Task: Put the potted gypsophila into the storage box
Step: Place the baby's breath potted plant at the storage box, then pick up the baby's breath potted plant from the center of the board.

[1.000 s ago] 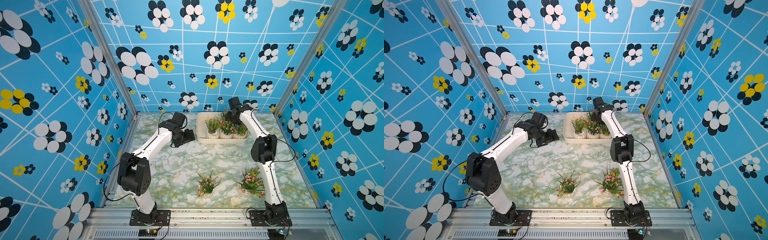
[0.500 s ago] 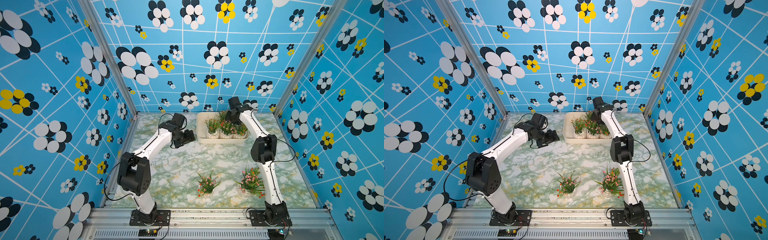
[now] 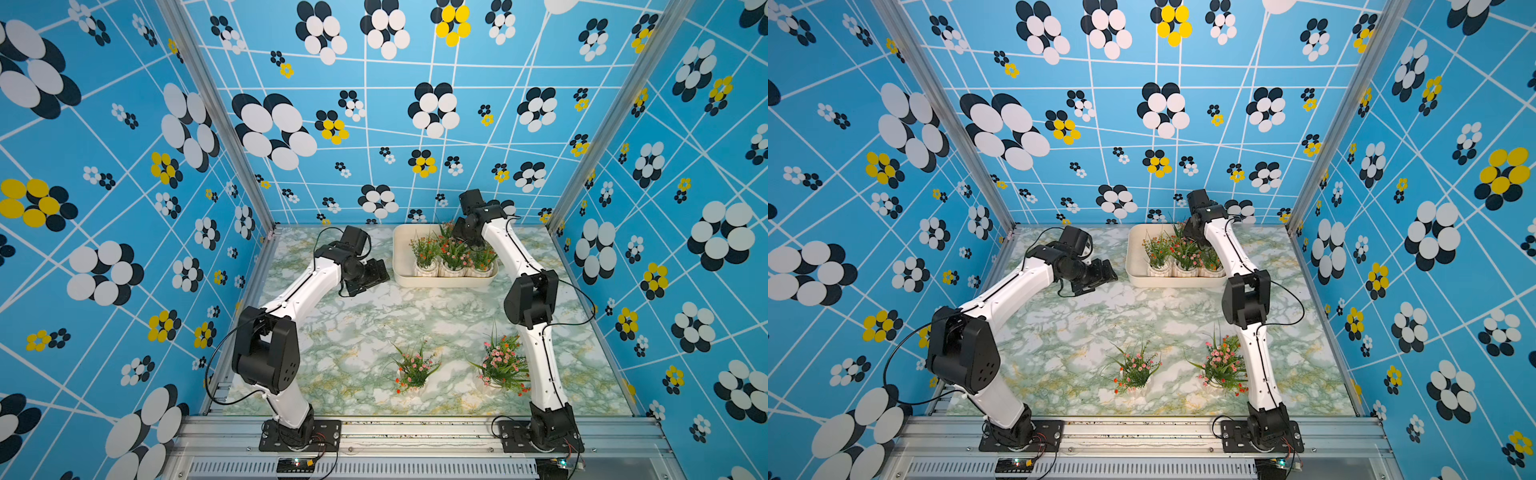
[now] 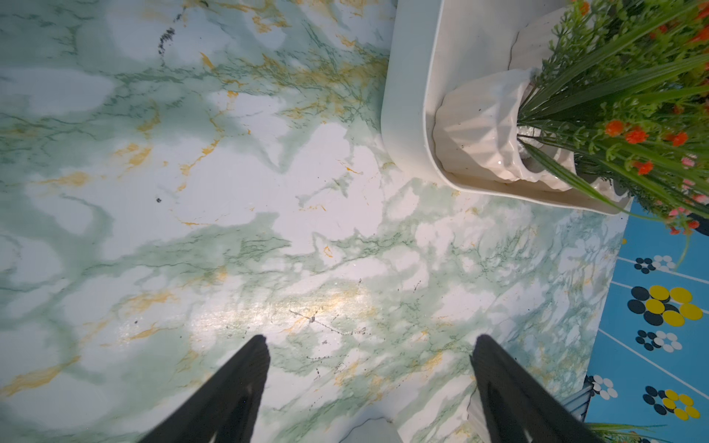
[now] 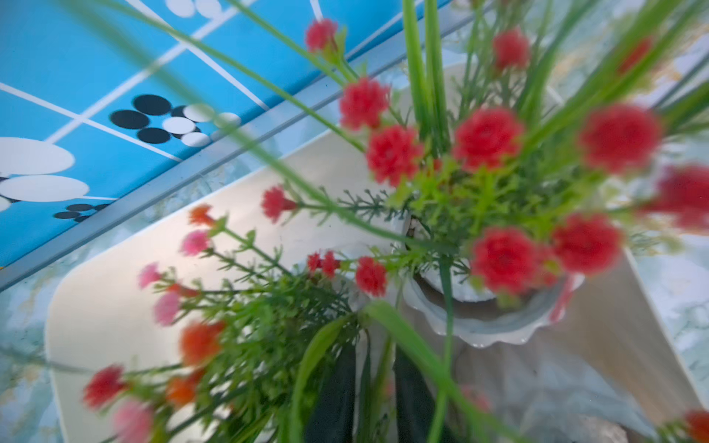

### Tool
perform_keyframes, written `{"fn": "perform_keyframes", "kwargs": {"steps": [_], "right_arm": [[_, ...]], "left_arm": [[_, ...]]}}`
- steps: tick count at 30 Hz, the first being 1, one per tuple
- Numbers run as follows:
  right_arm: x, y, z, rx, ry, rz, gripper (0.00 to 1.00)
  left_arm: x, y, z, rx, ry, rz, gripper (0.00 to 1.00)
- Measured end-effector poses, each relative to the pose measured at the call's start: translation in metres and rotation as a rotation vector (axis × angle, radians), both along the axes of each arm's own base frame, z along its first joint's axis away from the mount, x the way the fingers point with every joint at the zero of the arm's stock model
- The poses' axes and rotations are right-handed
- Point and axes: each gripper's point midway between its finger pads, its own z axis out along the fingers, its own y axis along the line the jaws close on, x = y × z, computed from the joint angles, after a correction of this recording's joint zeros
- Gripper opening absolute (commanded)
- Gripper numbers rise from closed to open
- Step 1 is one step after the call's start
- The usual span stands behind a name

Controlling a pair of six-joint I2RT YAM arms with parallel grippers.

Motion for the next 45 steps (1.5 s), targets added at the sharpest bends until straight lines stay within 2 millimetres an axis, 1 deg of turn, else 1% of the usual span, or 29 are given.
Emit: {"fn": "perform_keyframes", "kwargs": {"steps": [1, 5, 8, 9, 10, 11, 12, 13, 17, 20, 21, 23, 25, 26, 30, 34, 36, 39, 42, 45], "right_arm": [[-0.001, 0.000, 0.009, 0.003, -0.016, 0.001, 0.26], [-0.007, -0.003, 0.060, 0.017, -0.102, 0.002, 0.31], [-0.014, -0.006, 0.096, 0.018, -0.165, 0.009, 0.41], [-0.016, -0.007, 0.106, 0.019, -0.182, 0.012, 0.48], [-0.019, -0.008, 0.117, 0.020, -0.201, 0.014, 0.59], [-0.021, -0.009, 0.124, 0.017, -0.212, 0.019, 0.72], [-0.024, -0.010, 0.132, 0.018, -0.226, 0.021, 0.90], [-0.028, -0.011, 0.140, 0.017, -0.234, 0.025, 0.99], [-0.045, -0.016, 0.160, -0.007, -0.239, 0.049, 0.99], [-0.063, -0.022, 0.168, -0.035, -0.222, 0.058, 0.99], [-0.071, -0.026, 0.168, -0.049, -0.209, 0.061, 0.99], [-0.089, -0.032, 0.166, -0.074, -0.180, 0.071, 0.99], [-0.114, -0.040, 0.160, -0.099, -0.148, 0.080, 0.99], [-0.126, -0.045, 0.156, -0.109, -0.136, 0.081, 0.99], [-0.184, -0.068, 0.130, -0.137, -0.089, 0.072, 0.99], [-0.237, -0.094, 0.100, -0.165, -0.036, 0.040, 0.99], [-0.255, -0.102, 0.087, -0.177, -0.008, 0.029, 0.99], [-0.278, -0.111, 0.067, -0.189, 0.036, 0.020, 0.99], [-0.296, -0.122, 0.049, -0.193, 0.081, -0.003, 0.99], [-0.308, -0.133, 0.034, -0.190, 0.123, -0.034, 0.99]], "left_arm": [[0.000, 0.001, 0.002, -0.002, -0.005, 0.003, 0.86], [-0.003, 0.008, 0.016, -0.013, -0.037, 0.016, 0.86], [-0.009, 0.014, 0.028, -0.021, -0.062, 0.025, 0.87], [-0.012, 0.016, 0.033, -0.024, -0.072, 0.028, 0.87], [-0.015, 0.018, 0.037, -0.026, -0.082, 0.030, 0.86], [-0.018, 0.019, 0.040, -0.028, -0.088, 0.031, 0.86], [-0.022, 0.021, 0.043, -0.028, -0.097, 0.034, 0.87], [-0.026, 0.023, 0.045, -0.027, -0.102, 0.035, 0.87], [-0.056, 0.035, 0.041, -0.009, -0.085, 0.041, 0.87], [-0.085, 0.046, 0.031, 0.015, -0.053, 0.049, 0.87], [-0.096, 0.051, 0.027, 0.023, -0.039, 0.051, 0.87], [-0.118, 0.059, 0.018, 0.042, -0.017, 0.055, 0.87], [-0.146, 0.068, 0.007, 0.071, 0.010, 0.064, 0.87], [-0.158, 0.069, 0.003, 0.080, 0.020, 0.060, 0.87], [-0.212, 0.061, -0.018, 0.095, 0.066, -0.003, 0.87], [-0.251, 0.054, -0.040, 0.111, 0.109, -0.060, 0.87], [-0.264, 0.052, -0.048, 0.122, 0.127, -0.077, 0.87], [-0.270, 0.045, -0.049, 0.129, 0.127, -0.093, 0.87], [-0.269, 0.034, -0.050, 0.118, 0.120, -0.103, 0.88], [-0.264, 0.024, -0.056, 0.123, 0.126, -0.104, 0.87]]}}
